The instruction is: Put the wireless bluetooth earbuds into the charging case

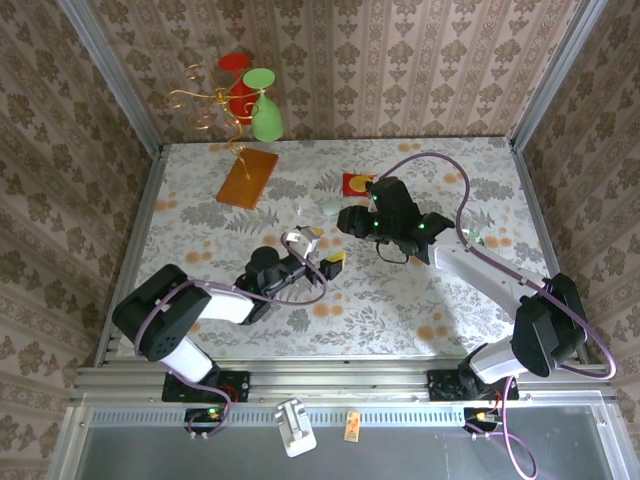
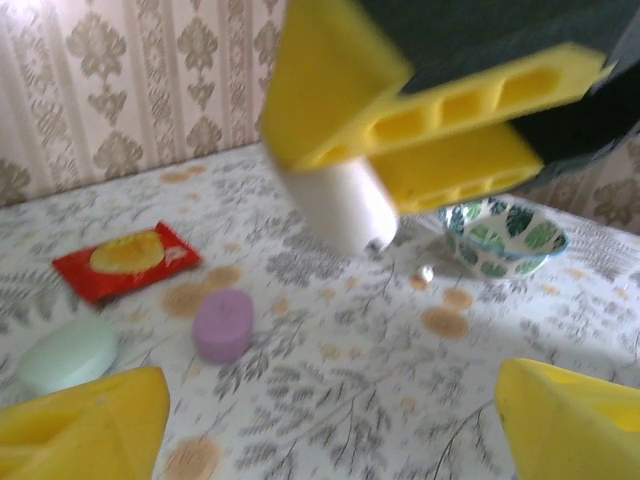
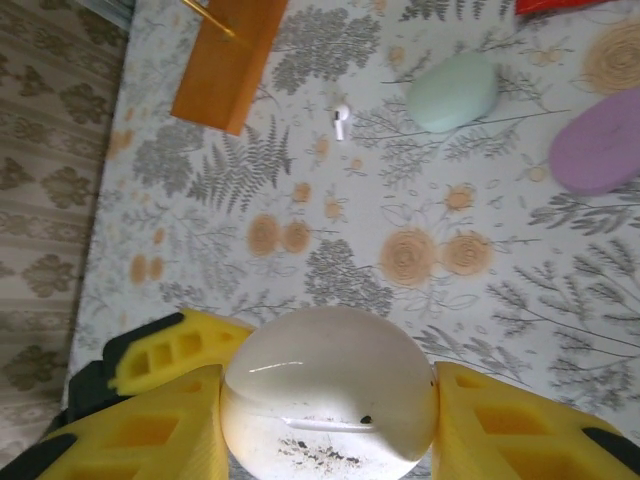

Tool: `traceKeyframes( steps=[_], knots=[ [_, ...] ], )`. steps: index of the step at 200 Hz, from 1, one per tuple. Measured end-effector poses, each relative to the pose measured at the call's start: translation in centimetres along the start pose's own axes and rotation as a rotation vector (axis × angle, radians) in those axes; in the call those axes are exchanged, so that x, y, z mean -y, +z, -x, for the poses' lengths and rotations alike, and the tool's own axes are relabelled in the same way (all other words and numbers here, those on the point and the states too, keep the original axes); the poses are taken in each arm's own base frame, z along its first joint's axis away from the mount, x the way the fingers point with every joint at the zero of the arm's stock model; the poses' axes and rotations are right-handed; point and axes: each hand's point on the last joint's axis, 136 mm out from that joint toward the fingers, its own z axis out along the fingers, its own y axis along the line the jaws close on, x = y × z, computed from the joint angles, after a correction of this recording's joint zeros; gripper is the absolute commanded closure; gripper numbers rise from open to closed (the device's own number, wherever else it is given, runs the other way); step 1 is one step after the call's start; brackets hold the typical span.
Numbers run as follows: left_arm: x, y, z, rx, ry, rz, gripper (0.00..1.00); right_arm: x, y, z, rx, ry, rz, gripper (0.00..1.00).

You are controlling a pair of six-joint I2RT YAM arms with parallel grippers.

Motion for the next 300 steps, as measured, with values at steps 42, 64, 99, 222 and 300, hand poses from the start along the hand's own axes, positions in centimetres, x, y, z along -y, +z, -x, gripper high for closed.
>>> traceKeyframes(
  steps=[42,64,99,222,300],
  knots=[
    [0.0,1.3,2.7,0.08,-0.008,0.001,0.33,-0.6,-0.1,-0.2,-0.003,0.031,0.043,0.55],
    [-0.2,1.7,3.1,0.093,-0.018,0.011,0.43,-0.7,0.0,-0.5,-0.01,0.037,0.06,0.55],
    [-0.4,2.5,3.1,0.098,-0.037,0.012,0.56,-0.9,0.0,-0.9,-0.026,0.039,0.078,0.55],
    [-1.4,2.2,3.9,0.116,-0.155,-0.001,0.88,-3.3,-4.2,1.3,0.086,-0.086,0.261,0.3],
    [1.1,0.2,8.2,0.17,-0.344,-0.193,0.9,-3.3,-6.7,1.7,0.178,-0.126,0.593,0.48]
  ],
)
